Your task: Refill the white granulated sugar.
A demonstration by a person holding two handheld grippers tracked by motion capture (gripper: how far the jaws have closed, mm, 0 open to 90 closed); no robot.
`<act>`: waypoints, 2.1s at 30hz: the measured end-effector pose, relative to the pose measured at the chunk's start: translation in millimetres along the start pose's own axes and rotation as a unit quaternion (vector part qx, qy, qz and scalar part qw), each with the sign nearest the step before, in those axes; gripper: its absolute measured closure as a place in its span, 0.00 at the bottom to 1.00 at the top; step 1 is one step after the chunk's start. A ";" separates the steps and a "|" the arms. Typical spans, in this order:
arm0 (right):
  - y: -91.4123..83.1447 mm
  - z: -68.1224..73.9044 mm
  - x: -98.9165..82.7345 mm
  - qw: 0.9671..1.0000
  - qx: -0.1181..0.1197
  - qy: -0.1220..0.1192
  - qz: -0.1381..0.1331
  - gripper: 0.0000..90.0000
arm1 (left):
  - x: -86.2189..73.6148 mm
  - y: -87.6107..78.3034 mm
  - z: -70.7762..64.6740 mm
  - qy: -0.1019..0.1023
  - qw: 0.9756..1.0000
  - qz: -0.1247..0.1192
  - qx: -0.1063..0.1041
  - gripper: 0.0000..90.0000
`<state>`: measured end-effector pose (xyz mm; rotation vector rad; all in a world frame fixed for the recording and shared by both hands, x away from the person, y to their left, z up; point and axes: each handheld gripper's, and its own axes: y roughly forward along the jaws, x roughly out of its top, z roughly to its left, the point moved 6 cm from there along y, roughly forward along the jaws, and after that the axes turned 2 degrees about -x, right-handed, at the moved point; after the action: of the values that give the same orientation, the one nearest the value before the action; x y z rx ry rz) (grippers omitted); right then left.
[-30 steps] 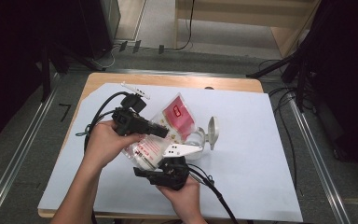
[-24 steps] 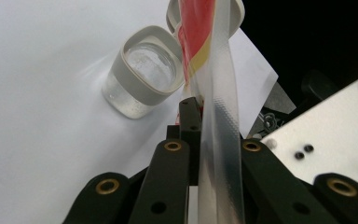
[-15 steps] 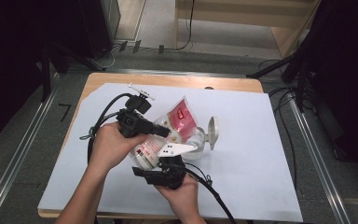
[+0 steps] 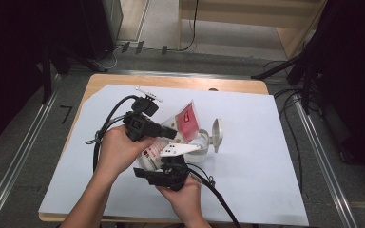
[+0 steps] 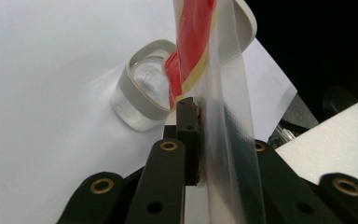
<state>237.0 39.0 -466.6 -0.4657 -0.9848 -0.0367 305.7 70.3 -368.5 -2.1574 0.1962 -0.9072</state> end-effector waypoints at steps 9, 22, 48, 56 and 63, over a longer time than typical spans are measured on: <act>-2.3 0.8 4.9 0.997 0.049 0.045 -0.029 0.71 | 1.1 -5.8 -4.1 0.005 1.000 -0.003 -0.002 0.85; -0.7 -2.9 -0.4 0.999 0.027 0.024 -0.016 0.68 | -2.1 -6.3 0.7 0.003 1.000 0.013 0.022 0.97; -1.5 2.5 7.7 1.000 -0.003 0.014 -0.010 0.69 | 6.3 -5.9 -3.8 0.006 1.000 0.004 0.015 0.96; -1.8 3.3 11.6 1.000 -0.004 -0.002 -0.012 0.68 | 16.9 -4.0 -5.0 0.006 0.999 0.040 0.009 0.96; -6.7 3.2 18.0 1.000 -0.003 0.004 -0.020 0.69 | 26.8 -3.6 -6.7 0.010 0.999 0.045 -0.007 0.95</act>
<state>243.0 37.4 -448.1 -0.4515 -0.9863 -0.0785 320.4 57.8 -348.3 -2.1346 0.3081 -0.8786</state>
